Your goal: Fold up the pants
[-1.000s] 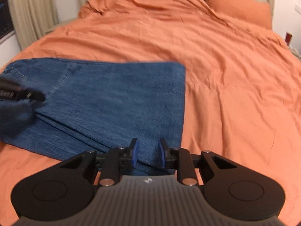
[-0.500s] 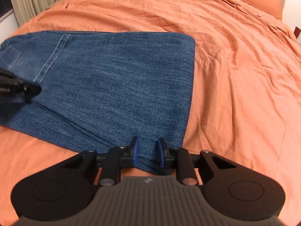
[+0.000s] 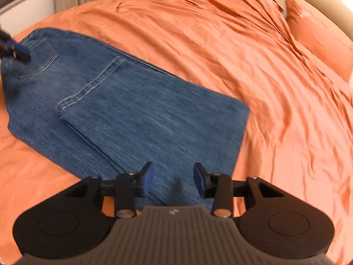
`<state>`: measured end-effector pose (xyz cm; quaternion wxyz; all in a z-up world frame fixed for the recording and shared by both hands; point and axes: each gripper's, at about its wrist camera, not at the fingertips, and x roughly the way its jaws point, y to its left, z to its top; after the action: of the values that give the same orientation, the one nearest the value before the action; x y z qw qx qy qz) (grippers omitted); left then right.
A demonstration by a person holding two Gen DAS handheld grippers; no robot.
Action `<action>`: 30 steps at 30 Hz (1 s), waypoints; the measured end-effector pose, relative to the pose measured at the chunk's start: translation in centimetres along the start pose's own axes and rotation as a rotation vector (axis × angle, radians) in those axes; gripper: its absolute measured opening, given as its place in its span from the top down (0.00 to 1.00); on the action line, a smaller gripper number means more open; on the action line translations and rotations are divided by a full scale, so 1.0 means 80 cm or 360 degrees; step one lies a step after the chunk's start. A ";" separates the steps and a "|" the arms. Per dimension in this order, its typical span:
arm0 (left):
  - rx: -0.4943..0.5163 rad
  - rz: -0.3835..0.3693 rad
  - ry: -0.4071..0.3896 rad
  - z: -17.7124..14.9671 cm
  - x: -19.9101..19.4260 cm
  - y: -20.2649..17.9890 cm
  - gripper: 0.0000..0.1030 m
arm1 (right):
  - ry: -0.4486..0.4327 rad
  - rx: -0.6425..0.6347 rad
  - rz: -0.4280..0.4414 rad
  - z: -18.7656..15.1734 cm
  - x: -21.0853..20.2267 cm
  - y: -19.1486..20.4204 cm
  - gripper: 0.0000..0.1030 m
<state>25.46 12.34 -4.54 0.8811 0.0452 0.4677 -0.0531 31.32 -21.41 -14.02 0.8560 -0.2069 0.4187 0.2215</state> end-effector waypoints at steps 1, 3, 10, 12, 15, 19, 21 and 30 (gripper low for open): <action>-0.0003 0.0030 0.0001 -0.002 -0.003 0.015 0.50 | 0.0007 -0.0008 -0.0005 0.006 0.003 0.005 0.64; -0.0041 0.0083 0.0006 -0.007 -0.008 0.048 0.48 | 0.0031 -0.0004 0.0007 0.016 0.009 0.011 0.64; -0.0307 0.0118 -0.0021 -0.035 -0.006 0.162 0.31 | 0.0118 0.0079 0.0120 0.063 0.036 0.042 0.63; -0.0340 0.0095 -0.0043 -0.042 -0.003 0.190 0.30 | 0.0128 0.0068 0.0154 0.075 0.044 0.049 0.63; -0.0333 0.0137 -0.0083 -0.047 0.002 0.224 0.23 | 0.0138 0.0036 0.0181 0.092 0.055 0.059 0.63; -0.0423 0.0054 -0.0032 -0.049 0.019 0.269 0.20 | 0.0165 0.0021 0.0226 0.109 0.077 0.067 0.63; -0.0465 -0.0007 -0.0004 -0.049 0.031 0.285 0.18 | 0.0219 -0.0015 0.0234 0.109 0.091 0.073 0.63; -0.0687 -0.0364 0.0073 -0.059 0.102 0.340 0.11 | 0.0310 -0.0045 0.0250 0.105 0.129 0.080 0.61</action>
<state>29.80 39.50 -13.11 0.8478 -0.1962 0.4901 -0.0501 38.74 -9.57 -18.74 0.7883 -0.2060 0.5117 0.2725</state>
